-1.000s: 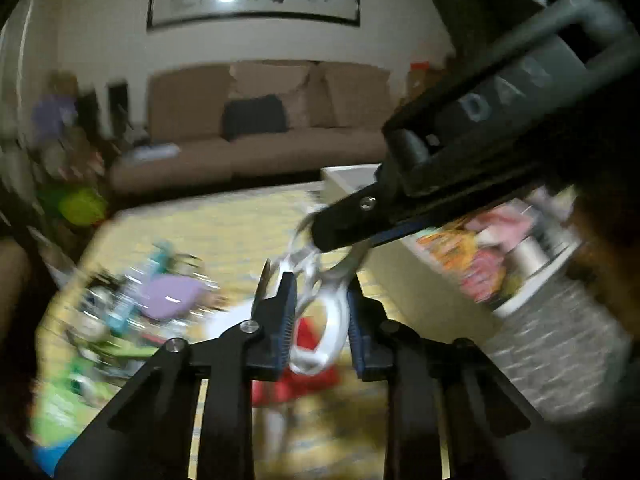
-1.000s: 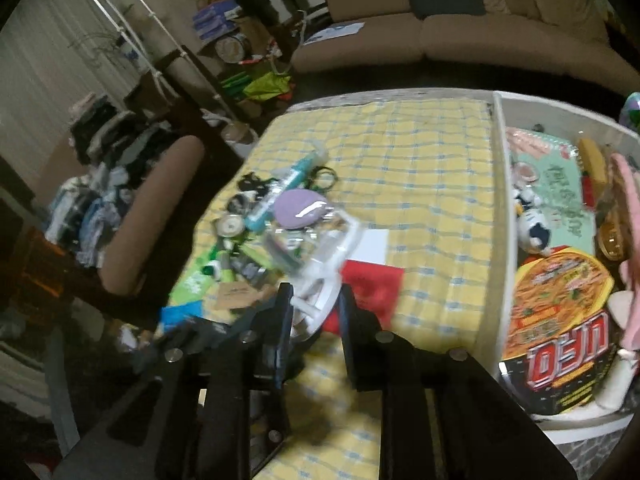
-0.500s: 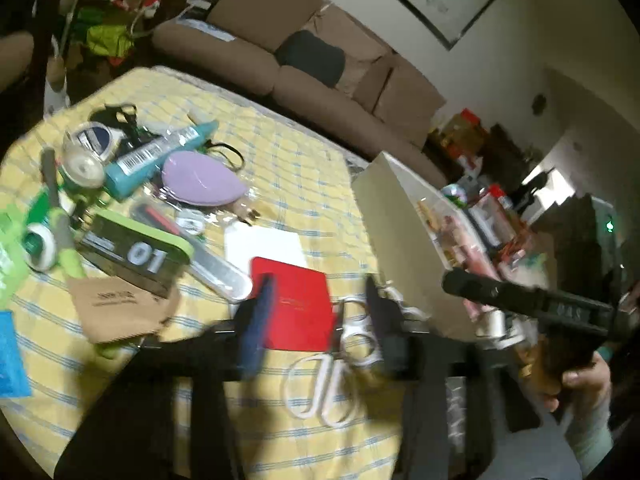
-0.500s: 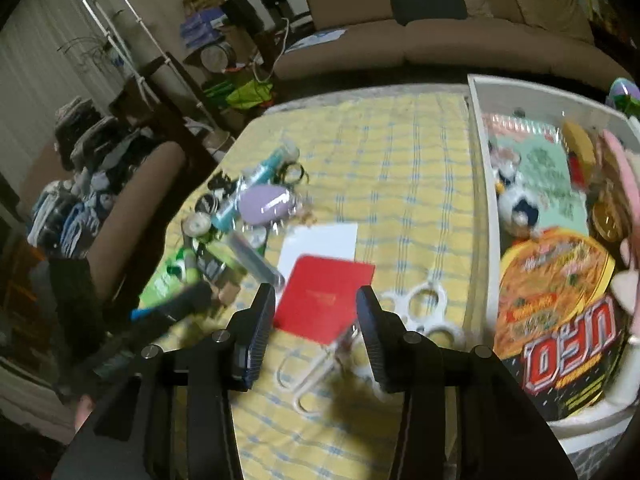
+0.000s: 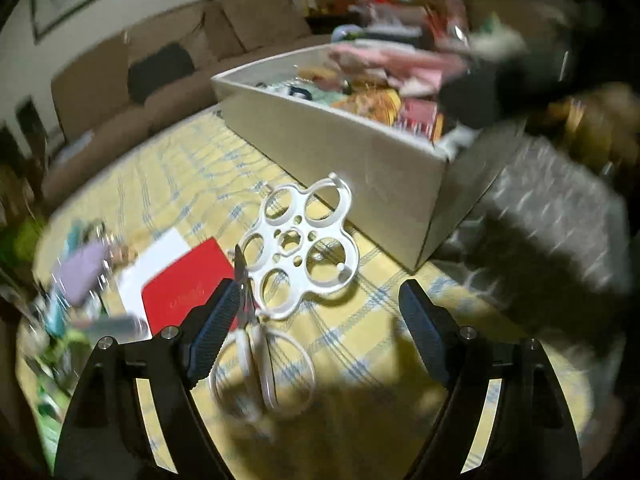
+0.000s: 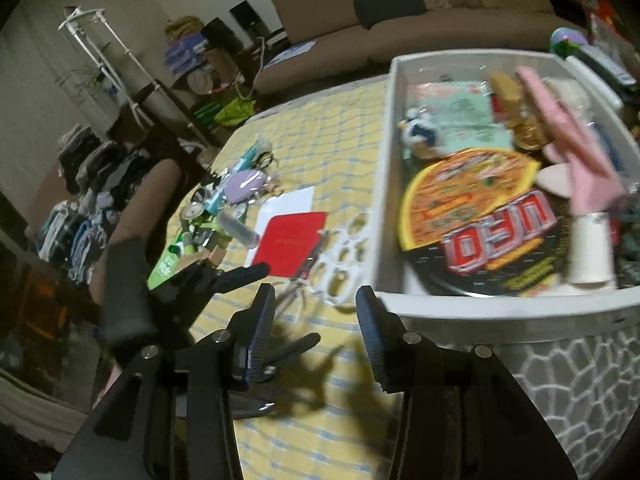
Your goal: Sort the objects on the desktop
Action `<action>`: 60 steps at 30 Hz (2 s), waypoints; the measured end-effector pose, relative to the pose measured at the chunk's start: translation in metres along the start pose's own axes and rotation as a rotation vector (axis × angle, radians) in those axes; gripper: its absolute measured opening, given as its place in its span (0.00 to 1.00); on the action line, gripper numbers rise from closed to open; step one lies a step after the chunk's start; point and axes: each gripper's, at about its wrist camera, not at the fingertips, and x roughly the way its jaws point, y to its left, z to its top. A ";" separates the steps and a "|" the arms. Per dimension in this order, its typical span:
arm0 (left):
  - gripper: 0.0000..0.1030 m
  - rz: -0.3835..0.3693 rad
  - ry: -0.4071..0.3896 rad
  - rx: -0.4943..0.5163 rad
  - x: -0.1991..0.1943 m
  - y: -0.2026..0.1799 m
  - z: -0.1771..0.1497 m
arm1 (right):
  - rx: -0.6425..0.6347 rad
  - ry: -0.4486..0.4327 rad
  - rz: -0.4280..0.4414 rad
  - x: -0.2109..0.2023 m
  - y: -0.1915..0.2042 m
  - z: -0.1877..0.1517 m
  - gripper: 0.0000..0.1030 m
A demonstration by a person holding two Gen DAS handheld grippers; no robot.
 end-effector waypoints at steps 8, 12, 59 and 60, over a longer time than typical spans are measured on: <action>0.57 -0.031 0.054 -0.164 0.035 0.010 0.012 | 0.030 -0.006 -0.005 -0.015 -0.022 -0.011 0.43; 0.50 -0.182 0.041 -0.532 0.044 0.064 -0.004 | 0.032 -0.005 -0.002 -0.014 -0.026 -0.011 0.43; 0.38 -0.159 -0.124 -0.985 -0.028 0.155 -0.048 | -0.090 0.036 -0.092 0.150 0.044 0.102 0.13; 0.38 -0.165 -0.159 -0.978 -0.038 0.154 -0.039 | -0.090 0.021 -0.087 0.137 0.047 0.104 0.13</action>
